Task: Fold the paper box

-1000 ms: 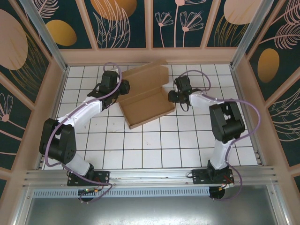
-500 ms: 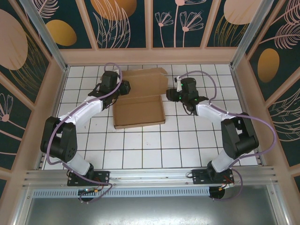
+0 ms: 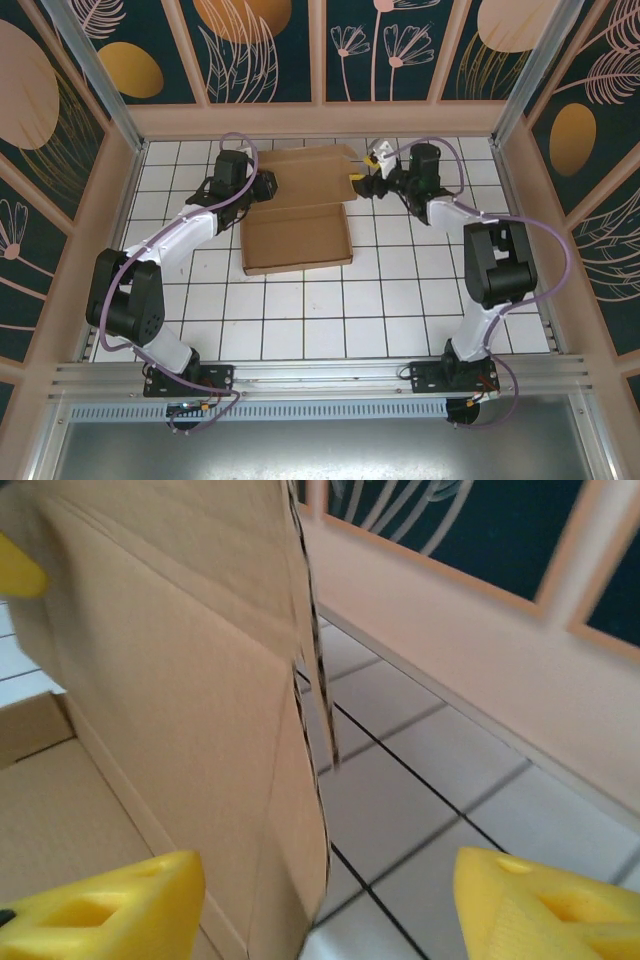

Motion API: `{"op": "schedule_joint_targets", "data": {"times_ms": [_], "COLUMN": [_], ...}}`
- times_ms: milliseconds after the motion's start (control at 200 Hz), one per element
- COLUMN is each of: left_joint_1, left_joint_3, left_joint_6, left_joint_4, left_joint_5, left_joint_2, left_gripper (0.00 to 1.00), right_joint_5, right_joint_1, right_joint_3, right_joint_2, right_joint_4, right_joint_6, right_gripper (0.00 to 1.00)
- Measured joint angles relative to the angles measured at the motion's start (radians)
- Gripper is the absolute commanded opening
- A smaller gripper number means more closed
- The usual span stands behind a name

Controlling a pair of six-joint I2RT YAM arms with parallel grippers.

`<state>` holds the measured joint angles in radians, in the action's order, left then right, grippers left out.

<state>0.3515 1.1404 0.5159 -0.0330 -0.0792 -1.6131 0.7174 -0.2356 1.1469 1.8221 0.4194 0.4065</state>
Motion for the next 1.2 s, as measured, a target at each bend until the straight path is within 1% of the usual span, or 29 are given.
{"op": "schedule_joint_targets", "data": {"times_ms": [45, 115, 205, 305, 350, 405, 505, 535, 626, 736, 871, 966, 1061, 1166, 1201], "left_joint_1": [0.0, 0.0, 0.0, 0.0, 0.0, 0.0, 0.0, 0.0, 0.0, 0.0, 0.0, 0.0, 0.0, 0.0, 0.0], "left_joint_3": [0.0, -0.002, -0.002, -0.002, -0.002, -0.003, -0.003, -0.003, -0.006, -0.01, -0.017, -0.02, -0.022, -0.023, -0.023], "left_joint_6": [0.0, 0.0, 0.0, 0.0, 0.0, 0.0, 0.0, 0.0, 0.0, 0.0, 0.001, 0.002, 0.005, 0.005, 0.005], "left_joint_4": [0.0, 0.002, 0.004, 0.006, 0.007, 0.007, 0.008, 0.008, 0.015, 0.022, 0.029, 0.031, 0.031, 0.031, 0.032], "left_joint_5": [-0.002, -0.003, -0.003, -0.004, -0.008, -0.011, -0.014, -0.016, -0.018, -0.018, -0.018, -0.019, -0.022, -0.022, -0.022], "left_joint_2": [0.0, 0.0, 0.0, 0.0, 0.0, 0.0, 0.0, 0.0, 0.0, 0.0, 0.004, 0.005, 0.005, 0.005, 0.005], "left_gripper": [0.29, 0.29, 0.29, 0.28, 0.28, 0.28, 0.28, 0.28, 0.28, 0.28, 0.28, 0.28, 0.27, 0.28, 0.28], "right_joint_5": [0.033, 0.072, 0.102, 0.116, 0.114, 0.107, 0.048, 0.019, -0.097, -0.3, -0.595, -0.806, -0.993, -1.2, -1.251], "right_joint_1": [0.0, 0.0, 0.0, -0.003, -0.006, -0.014, -0.04, -0.049, -0.087, -0.155, -0.258, -0.32, -0.367, -0.41, -0.424], "right_joint_3": [0.036, 0.071, 0.09, 0.09, 0.088, 0.085, 0.074, 0.074, 0.074, 0.074, 0.075, 0.087, 0.181, 0.365, 0.427], "right_joint_2": [0.027, 0.063, 0.097, 0.107, 0.107, 0.105, 0.095, 0.088, 0.064, 0.037, 0.025, 0.026, 0.056, 0.16, 0.202], "right_joint_4": [-0.02, -0.049, -0.081, -0.11, -0.113, -0.11, -0.113, -0.117, -0.14, -0.149, -0.157, -0.192, -0.288, -0.391, -0.421], "right_joint_6": [0.008, 0.013, 0.016, 0.014, 0.008, 0.012, 0.004, -0.001, -0.026, -0.074, -0.15, -0.239, -0.349, -0.458, -0.486], "right_gripper": [0.63, 0.55, 0.38, 0.22, 0.17, 0.13, 0.0, 0.0, 0.0, 0.0, 0.0, 0.0, 0.0, 0.0, 0.0]}}
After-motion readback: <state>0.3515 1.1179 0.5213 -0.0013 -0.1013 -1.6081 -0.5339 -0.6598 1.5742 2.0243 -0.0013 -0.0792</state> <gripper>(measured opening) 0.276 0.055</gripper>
